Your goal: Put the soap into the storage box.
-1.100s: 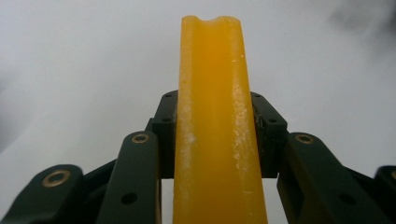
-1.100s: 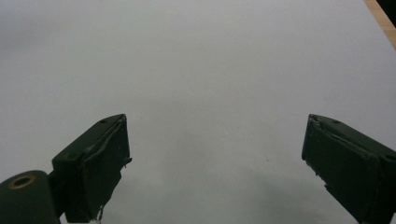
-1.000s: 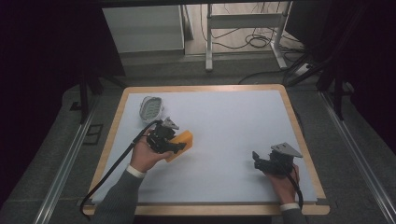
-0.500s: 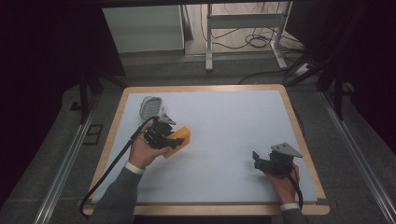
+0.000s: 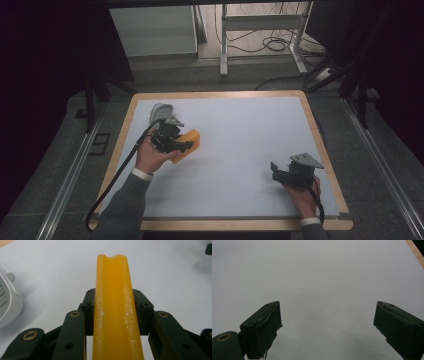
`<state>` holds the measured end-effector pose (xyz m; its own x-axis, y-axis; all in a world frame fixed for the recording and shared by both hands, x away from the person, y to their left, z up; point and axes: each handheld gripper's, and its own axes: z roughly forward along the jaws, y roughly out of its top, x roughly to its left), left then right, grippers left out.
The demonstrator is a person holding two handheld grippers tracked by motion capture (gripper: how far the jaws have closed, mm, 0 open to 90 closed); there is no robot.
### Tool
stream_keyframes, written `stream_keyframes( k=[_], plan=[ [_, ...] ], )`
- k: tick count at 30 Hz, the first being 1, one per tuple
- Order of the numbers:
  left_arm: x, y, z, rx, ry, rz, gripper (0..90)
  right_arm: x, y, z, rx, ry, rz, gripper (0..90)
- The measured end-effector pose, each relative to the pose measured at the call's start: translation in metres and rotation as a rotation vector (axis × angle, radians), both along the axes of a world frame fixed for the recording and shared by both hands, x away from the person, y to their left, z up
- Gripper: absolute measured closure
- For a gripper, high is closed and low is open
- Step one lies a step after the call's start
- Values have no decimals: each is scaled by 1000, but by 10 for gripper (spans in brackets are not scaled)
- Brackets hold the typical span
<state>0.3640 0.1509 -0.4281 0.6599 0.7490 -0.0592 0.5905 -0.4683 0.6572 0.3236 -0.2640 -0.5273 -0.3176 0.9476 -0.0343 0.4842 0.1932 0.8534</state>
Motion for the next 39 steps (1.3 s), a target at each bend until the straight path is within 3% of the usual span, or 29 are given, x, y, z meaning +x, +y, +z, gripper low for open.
stream_keyframes(
  k=[3,6,15,20,39],
  plan=[
    [1,1,1,-1,-3,3,613,0,0,0,0,2,0,79],
    [4,3,3,-31,0,-1,612,0,0,0,-1,1,-1,78],
    [10,6,6,-18,-6,16,612,0,0,0,-1,1,0,79],
    [13,9,7,-40,-5,15,612,0,0,0,-2,0,0,79],
    [27,20,8,-36,-2,57,613,0,0,0,-1,0,0,79]
  ],
)
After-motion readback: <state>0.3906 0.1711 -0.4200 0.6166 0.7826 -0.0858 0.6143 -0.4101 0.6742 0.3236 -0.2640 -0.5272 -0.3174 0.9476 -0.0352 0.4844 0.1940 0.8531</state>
